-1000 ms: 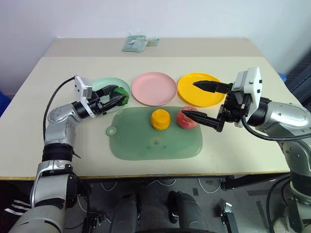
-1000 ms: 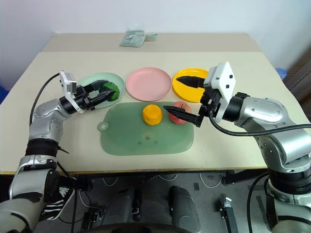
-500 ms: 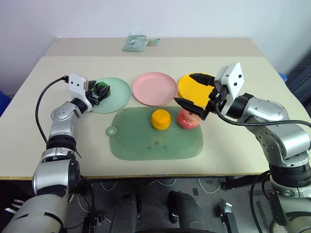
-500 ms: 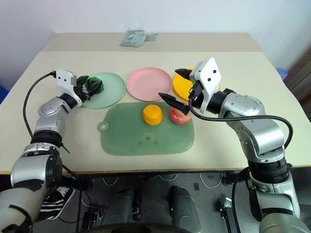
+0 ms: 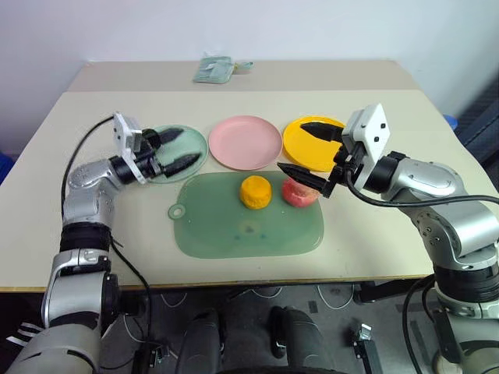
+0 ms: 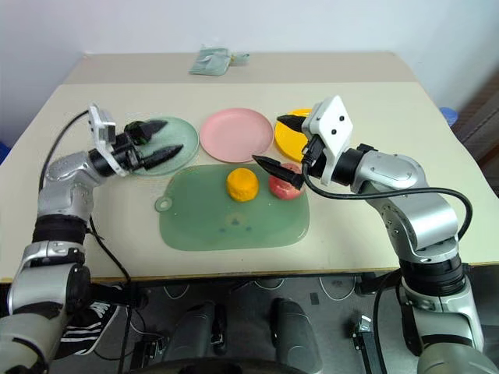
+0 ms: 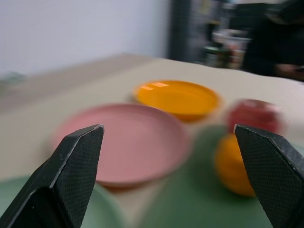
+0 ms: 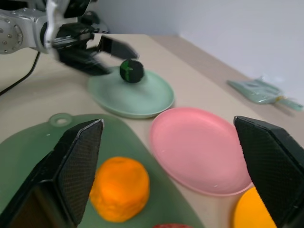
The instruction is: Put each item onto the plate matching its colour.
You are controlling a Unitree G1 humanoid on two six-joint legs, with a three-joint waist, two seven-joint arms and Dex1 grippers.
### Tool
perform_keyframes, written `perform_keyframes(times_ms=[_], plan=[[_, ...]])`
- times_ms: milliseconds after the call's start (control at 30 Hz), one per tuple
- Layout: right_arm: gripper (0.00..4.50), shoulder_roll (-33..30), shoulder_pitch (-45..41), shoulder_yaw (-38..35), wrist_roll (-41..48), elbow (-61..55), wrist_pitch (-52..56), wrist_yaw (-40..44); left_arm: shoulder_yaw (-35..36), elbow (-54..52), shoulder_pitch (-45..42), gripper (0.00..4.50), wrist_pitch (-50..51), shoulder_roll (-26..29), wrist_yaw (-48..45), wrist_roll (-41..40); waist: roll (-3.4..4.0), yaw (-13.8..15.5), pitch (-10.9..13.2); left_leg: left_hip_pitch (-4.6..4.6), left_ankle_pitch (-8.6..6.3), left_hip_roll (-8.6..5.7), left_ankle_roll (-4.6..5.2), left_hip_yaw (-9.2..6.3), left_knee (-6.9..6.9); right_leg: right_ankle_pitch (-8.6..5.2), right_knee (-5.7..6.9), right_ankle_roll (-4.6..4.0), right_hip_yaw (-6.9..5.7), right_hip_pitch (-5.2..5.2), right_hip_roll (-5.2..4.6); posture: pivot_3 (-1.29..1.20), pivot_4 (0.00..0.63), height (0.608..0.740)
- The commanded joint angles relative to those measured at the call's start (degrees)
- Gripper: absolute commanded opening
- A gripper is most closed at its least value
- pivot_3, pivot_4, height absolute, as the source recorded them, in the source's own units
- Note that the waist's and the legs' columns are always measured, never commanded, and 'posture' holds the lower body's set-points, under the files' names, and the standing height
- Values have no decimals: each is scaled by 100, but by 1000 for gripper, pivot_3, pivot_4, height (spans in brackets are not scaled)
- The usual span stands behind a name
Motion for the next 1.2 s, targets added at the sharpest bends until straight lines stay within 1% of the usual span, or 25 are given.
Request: perform_keyframes(times_ms=[33, 133, 267, 333, 400, 467, 533, 667, 733, 900, 1133, 1200], plan=[[4500, 63, -123, 2, 76, -275, 32, -17, 26, -588, 73, 4490, 622, 266, -392, -367, 0, -2, 0, -1, 0, 0, 0, -2, 0, -2, 0, -4, 0, -1, 0, 0, 150, 740], [4500, 94, -155, 159, -88, -208, 100, -93, 56, -746, 146, 4490, 914, 434, -657, -490, 0, 5, 0, 0, 0, 0, 0, -3, 1, -3, 0, -6, 0, 0, 0, 0, 150, 740], [4500, 295, -312, 320, -135, -112, 233, -284, -64, -756, 282, 4490, 706, 662, -1028, -330, 0, 7, 0, -1, 0, -1, 0, -2, 1, -4, -1, -6, 0, 0, -1, 0, 150, 740], [4500, 514, -473, 709, -424, 18, 282, -467, -119, -699, 328, 4490, 868, 851, -1201, -300, 0, -26, 0, -1, 0, 0, 0, -1, 1, -4, 0, -7, 0, -3, 0, 0, 150, 740], [4500, 908, -688, 1014, -486, 233, 504, -654, -181, -617, 405, 4490, 741, 1018, -1383, -182, 0, -74, 0, -1, 0, 1, 0, -3, 0, -4, 2, -8, 0, -5, 1, 0, 150, 740], [4500, 1137, -877, 1302, -648, 543, 756, -734, -149, -541, 406, 4490, 642, 1067, -1402, -133, 0, -93, 0, -1, 0, 3, 0, -2, -1, -5, 5, -8, 0, -8, 3, 0, 150, 740], [4500, 1240, -992, 1461, -704, 882, 1025, -693, -104, -504, 381, 4490, 617, 1068, -1396, -147, 0, -81, 0, -2, 0, 3, 0, -1, -1, -5, 5, -9, 0, -9, 2, 0, 150, 740], [4500, 1247, -1221, 1948, -998, 1410, 1318, -517, -16, -617, 496, 4490, 581, 1059, -1325, -199, 0, -60, 0, -9, 0, -3, 0, 0, 2, -5, 0, -9, 0, -7, -7, 0, 150, 740], [4500, 1389, -1308, 1884, -947, 1580, 1412, -489, 41, -797, 647, 4490, 591, 1047, -1270, -248, 0, -83, 0, -10, 0, -3, 0, 3, 2, -5, -2, -9, 1, -8, -9, 0, 150, 740], [4500, 1397, -1394, 2000, -1235, 1977, 1402, -424, 172, -1253, 1033, 4490, 725, 1111, -1131, -402, 0, -97, 0, -9, 0, 2, 0, 1, -2, -4, 6, -7, 1, -16, -1, 0, 150, 740], [4500, 1427, -1367, 2093, -1323, 2099, 1469, -160, 308, -1512, 1234, 4490, 814, 1142, -975, -513, 0, -83, 0, -8, 0, 2, 0, 2, -2, -4, 5, -7, 1, -15, -3, 0, 150, 740], [3952, 1420, -1344, 2183, -1395, 2093, 1451, -92, 317, -1532, 1240, 4500, 801, 1137, -954, -516, 0, -83, 0, -8, 0, 2, 0, 2, -2, -4, 5, -7, 1, -14, -3, 0, 150, 740]])
